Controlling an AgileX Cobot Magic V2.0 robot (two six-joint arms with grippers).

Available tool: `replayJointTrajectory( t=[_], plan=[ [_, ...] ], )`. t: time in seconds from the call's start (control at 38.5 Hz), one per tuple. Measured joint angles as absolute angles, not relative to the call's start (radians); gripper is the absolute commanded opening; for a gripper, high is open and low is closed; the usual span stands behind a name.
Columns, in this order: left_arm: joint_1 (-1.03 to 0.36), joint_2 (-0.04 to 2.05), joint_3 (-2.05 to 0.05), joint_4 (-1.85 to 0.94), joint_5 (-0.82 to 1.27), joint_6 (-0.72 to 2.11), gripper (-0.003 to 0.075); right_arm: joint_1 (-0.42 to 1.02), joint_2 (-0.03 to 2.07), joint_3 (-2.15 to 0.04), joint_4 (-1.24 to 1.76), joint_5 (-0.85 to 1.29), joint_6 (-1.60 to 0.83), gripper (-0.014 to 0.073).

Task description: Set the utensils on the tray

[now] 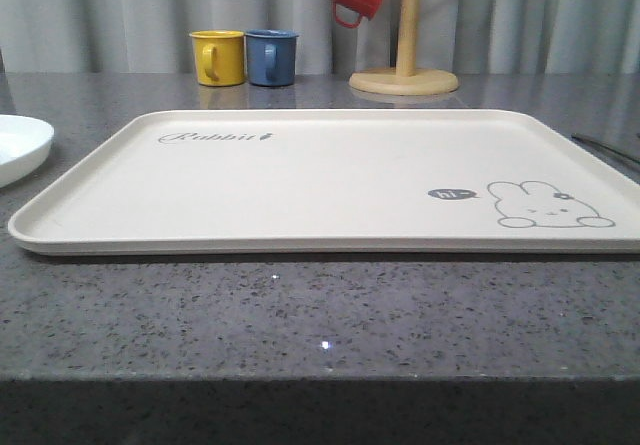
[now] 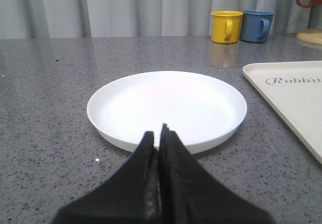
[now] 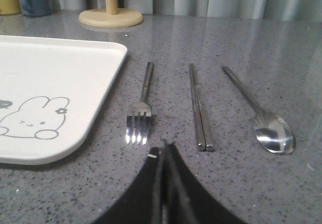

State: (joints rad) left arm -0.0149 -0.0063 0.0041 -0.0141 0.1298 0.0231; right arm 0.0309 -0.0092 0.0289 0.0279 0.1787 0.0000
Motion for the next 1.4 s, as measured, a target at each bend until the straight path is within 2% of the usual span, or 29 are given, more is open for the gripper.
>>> replayJointTrajectory(
  t=[1.19,1.32,1.4],
  plan=[
    [-0.015,-0.006,0.004,-0.014,0.125,0.023,-0.0018,0.031,-0.009,0.029,0.028,0.179,0.000,-0.0110],
    [-0.015,-0.006,0.004,-0.012,0.050,0.023,-0.0018,0.031,-0.009,0.029,0.028,0.138,0.000,-0.0110],
    [-0.015,-0.006,0.004,-0.012,-0.091,0.023,-0.0018,0.031,-0.009,0.027,0.031,0.102,0.000,-0.0110]
  ],
)
